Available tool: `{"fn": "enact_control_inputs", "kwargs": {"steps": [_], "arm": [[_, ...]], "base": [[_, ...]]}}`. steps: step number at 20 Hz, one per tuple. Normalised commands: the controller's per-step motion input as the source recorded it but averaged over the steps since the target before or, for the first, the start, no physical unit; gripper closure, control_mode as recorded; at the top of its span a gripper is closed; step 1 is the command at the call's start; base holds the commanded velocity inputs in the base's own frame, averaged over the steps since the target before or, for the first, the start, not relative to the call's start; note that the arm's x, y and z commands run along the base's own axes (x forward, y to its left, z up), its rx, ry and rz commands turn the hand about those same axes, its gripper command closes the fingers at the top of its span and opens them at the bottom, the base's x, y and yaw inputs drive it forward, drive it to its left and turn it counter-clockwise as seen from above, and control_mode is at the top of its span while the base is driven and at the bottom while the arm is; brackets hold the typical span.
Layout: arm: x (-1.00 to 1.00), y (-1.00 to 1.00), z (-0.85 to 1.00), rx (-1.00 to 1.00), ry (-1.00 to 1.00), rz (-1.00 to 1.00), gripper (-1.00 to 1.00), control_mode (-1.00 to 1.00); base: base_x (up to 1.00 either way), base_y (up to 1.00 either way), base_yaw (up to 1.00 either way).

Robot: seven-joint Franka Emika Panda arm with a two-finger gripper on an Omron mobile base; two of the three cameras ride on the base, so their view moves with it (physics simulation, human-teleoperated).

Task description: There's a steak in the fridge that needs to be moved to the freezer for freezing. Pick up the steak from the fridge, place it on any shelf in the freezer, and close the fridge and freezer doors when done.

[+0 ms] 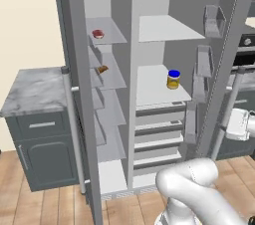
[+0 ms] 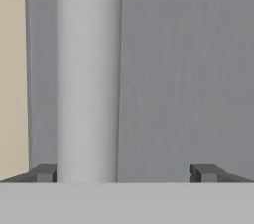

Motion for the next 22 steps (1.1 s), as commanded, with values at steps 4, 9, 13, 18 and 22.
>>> {"fn": "enact_control_inputs", "kwargs": {"steps": [4, 9, 13, 18, 22], "arm": [[0.04, 0.83, 0.00, 0.00, 0.00, -0.20, -1.00, -1.00], [0.23, 0.53, 0.06, 0.00, 0.04, -0.10, -1.00, -1.00], [0.53, 0.21, 0.22, 0.00, 0.08, -0.02, -1.00, -1.00], [0.68, 0.11, 0.13, 0.00, 0.06, 0.00, -1.00, -1.00], [0.66, 0.11, 0.06, 0.00, 0.05, 0.00, -1.00, -1.00]], "base": [[0.00, 0.00, 0.00], [0.00, 0.00, 0.00], [0.00, 0.00, 0.00], [0.00, 0.00, 0.00], [0.00, 0.00, 0.00]]}}
